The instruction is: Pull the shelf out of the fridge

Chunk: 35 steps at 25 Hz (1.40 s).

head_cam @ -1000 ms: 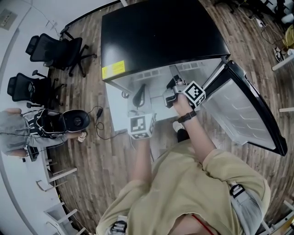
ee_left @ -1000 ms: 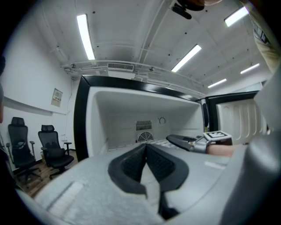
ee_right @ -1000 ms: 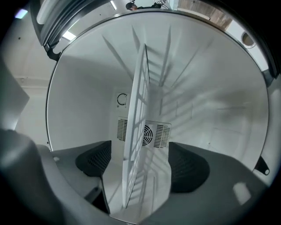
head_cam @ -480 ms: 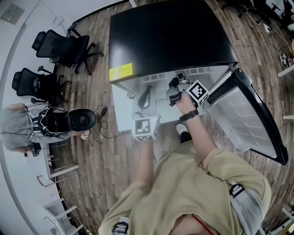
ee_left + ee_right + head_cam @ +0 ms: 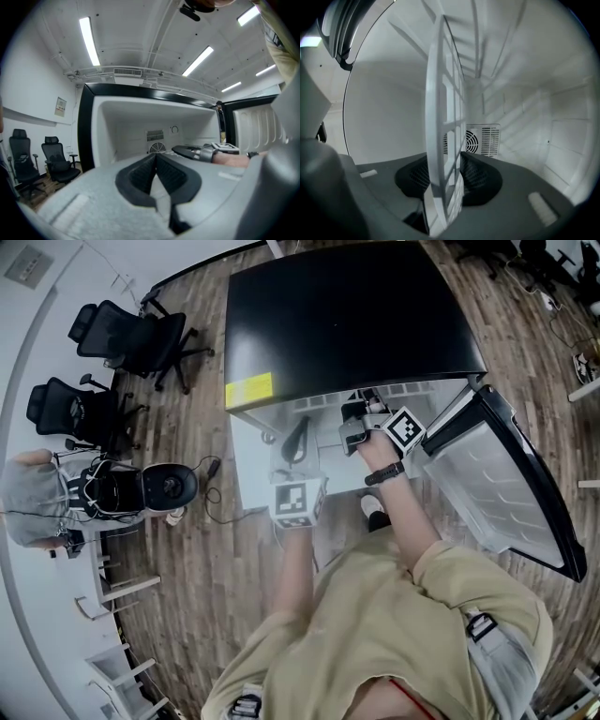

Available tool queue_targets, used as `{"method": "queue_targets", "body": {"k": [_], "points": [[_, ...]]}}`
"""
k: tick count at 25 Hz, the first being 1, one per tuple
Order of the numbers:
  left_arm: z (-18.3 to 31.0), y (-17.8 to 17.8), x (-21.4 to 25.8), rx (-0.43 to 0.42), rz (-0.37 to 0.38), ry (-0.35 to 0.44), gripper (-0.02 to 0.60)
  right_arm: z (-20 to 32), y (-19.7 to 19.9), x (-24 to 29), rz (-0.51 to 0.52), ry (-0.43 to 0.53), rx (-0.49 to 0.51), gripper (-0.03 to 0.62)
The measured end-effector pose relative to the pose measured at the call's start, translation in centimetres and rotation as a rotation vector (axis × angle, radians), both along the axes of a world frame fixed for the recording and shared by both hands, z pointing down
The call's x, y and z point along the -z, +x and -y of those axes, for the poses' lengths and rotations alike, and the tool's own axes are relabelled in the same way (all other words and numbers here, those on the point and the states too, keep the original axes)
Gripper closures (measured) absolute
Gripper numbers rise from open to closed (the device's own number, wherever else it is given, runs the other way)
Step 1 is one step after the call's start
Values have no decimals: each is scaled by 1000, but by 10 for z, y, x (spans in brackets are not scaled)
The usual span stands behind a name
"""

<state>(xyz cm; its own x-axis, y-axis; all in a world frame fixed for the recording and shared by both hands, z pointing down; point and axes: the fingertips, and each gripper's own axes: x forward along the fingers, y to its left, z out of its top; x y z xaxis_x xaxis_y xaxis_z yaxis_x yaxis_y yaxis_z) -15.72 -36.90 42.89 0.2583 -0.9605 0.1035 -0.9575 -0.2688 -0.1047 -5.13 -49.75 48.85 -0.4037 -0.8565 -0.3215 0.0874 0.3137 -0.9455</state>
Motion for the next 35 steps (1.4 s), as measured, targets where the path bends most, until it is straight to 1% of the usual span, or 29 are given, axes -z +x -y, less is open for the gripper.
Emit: {"method": "queue_targets", "body": {"k": [2,5,6,11,19,35], "points": [[-1,-3,-1,8,-5,-6,580,-1,2,-3,21,4,-8,470],[-3,-7,-6,22,-7,-21,580,-1,3,-10,11,15,-12,520],[-4,-8,-7,25,-10,-25,580,-1,3,-11,8,20,-10,523],[-6,-9,-12,31,-18,-39,580,-1,2,-8,45,43,-12,531],[-10,0,-12,6,-20,-45,580,-6,4,-9,56,41,-17,531],[-34,3,-8,-6,-27,-38,580,-40,10,-10,84,39,-16,531]]}}
